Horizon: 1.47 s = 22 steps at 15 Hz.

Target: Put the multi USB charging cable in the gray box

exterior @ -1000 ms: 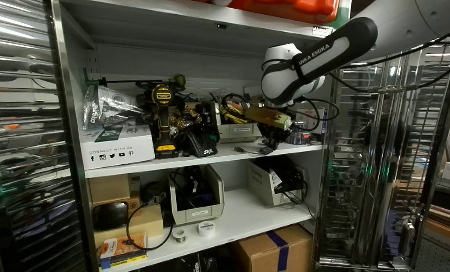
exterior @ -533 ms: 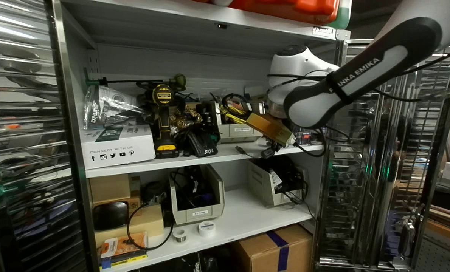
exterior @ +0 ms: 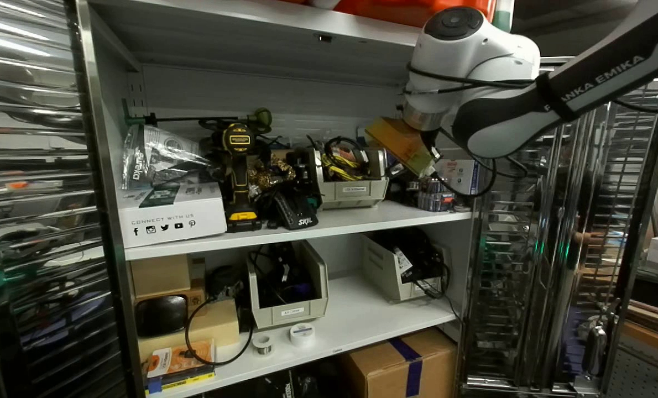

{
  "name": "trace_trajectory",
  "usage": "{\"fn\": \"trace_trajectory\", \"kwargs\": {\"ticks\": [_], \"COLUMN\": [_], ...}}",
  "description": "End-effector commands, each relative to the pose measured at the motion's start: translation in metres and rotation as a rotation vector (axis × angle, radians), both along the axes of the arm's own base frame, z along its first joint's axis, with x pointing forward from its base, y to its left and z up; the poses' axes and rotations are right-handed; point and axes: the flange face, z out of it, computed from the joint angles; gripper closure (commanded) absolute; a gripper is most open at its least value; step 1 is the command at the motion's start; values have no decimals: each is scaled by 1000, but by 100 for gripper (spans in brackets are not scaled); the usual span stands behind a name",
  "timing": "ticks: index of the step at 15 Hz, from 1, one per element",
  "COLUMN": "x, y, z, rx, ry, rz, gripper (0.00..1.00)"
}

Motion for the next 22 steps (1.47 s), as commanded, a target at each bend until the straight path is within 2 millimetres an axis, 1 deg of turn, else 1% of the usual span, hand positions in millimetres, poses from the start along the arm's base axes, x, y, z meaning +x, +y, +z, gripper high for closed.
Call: {"fn": "trace_trajectory", "kwargs": {"ticks": [1, 2, 5, 8, 11, 14, 16, 18, 19, 20, 21, 22], "x": [33, 43, 83, 118, 147, 165, 172, 174, 176, 179, 177, 177], "y": [10, 13, 19, 26, 24, 20, 14, 9, 3, -4, -14, -19], "z": [28, 33, 38, 36, 36, 31, 28, 18, 18, 23, 34, 40], "rx": [-47, -72, -137, -221, -333, -376, -344, -318, -323, -325, -330, -337], "ry": [-140, -165, -206, -227, -266, -217, -166, -103, -75, -57, -53, -49], "rz": [8, 6, 17, 57, 100, 175, 242, 299, 314, 324, 323, 327], "gripper": [93, 93, 93, 93, 93, 95, 96, 95, 60, 60, 53, 45]}}
